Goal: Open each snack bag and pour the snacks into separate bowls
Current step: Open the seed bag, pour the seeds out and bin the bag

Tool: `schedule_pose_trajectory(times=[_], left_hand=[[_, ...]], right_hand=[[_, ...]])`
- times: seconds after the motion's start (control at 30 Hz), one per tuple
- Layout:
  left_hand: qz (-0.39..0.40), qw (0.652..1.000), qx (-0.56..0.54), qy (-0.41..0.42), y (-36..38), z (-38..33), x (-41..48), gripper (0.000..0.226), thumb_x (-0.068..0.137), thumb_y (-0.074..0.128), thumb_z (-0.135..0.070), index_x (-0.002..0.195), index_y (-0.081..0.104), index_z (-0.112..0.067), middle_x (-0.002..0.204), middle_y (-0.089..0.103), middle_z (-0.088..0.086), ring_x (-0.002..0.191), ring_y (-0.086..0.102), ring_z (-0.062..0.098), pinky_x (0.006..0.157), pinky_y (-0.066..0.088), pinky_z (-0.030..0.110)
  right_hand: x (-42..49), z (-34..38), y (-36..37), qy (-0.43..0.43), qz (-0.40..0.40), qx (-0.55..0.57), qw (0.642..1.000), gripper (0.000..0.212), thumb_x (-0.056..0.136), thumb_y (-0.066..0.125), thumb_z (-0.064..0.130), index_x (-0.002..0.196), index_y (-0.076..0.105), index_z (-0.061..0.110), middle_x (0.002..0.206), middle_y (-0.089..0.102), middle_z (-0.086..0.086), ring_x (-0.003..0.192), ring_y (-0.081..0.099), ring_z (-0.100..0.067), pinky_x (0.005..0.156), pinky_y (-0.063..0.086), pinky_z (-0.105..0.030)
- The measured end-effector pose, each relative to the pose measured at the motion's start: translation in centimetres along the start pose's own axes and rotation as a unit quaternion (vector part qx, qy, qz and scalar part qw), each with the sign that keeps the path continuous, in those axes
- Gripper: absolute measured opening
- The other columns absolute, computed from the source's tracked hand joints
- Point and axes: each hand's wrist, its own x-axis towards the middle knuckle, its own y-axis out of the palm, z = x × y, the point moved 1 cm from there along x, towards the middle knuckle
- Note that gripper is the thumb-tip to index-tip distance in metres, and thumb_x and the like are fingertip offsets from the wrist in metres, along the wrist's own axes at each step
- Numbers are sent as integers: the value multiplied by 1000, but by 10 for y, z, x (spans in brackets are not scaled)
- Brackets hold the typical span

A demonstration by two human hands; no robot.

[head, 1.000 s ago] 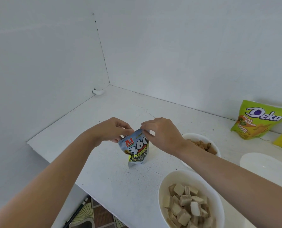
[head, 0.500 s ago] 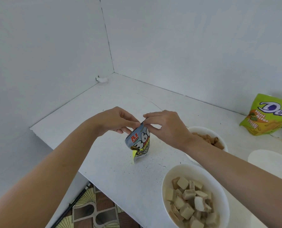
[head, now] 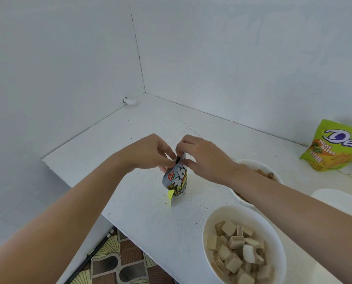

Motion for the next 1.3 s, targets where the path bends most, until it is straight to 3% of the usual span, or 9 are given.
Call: schedule_pose_trajectory(times=[0.07,0.2,0.33,0.53,0.77,0.9,1.03,1.13,1.3], left_hand=[[-13,1000,-12,-2,1,2,-1,13,89,75,-15,101,80,-16,71,78,-4,60,66,-5,67,45,22],[-25,998,-50,-9,2,9,-2,9,85,77,-11,91,82,-17,77,79,2,73,72,5,77,52,29],[-29,996,-87,-20,6,14,0,6,86,76,-10,87,82,-9,78,79,5,69,71,4,71,50,24],[-41,992,-109,-38,9,17,1,7,86,75,-11,81,80,-11,79,77,8,73,69,12,72,51,27],[-164,984,-39,-51,-2,19,4,17,87,70,-13,75,70,-1,66,76,5,61,71,9,56,44,21],[-183,982,45,-34,-8,8,10,15,85,69,-16,74,69,-6,59,74,-1,44,50,2,46,36,16],[-132,986,95,-41,-5,3,18,14,91,64,-21,80,61,-12,71,75,0,52,65,-3,58,46,24],[-131,969,205,-38,6,3,24,15,96,53,-33,93,55,-18,87,73,2,78,73,16,73,54,36],[-78,968,237,-17,16,-3,36,16,89,65,-38,102,58,-31,94,65,-6,85,64,17,67,46,29]], right_hand=[[0,0,0,6,0,9,1000,9,94,64,18,102,66,19,104,59,4,93,56,-18,77,51,-39],[-2,4,-1,11,-9,27,1000,11,94,64,19,101,73,19,102,60,5,88,58,-17,74,51,-37],[-3,7,0,27,-22,34,999,13,96,61,19,98,74,21,101,57,7,81,57,-16,69,50,-38],[-4,11,-1,8,-14,-7,1000,15,97,55,16,98,71,17,110,47,3,80,57,-19,65,52,-42],[-16,-1,-16,-49,87,-22,995,13,99,49,6,95,59,13,93,57,2,81,52,-21,68,48,-46],[-15,2,-25,-51,111,-67,990,14,99,48,6,102,56,17,94,58,2,86,50,-21,70,49,-44],[-18,0,-25,-16,110,-50,993,22,101,47,11,119,55,20,114,57,2,102,50,-20,81,47,-37],[-23,-1,-18,-4,101,-28,994,25,100,53,20,123,59,22,119,57,3,105,49,-18,87,46,-35],[-20,2,-12,-23,96,-35,995,18,101,49,17,108,65,20,115,62,2,95,46,-20,82,48,-40]])
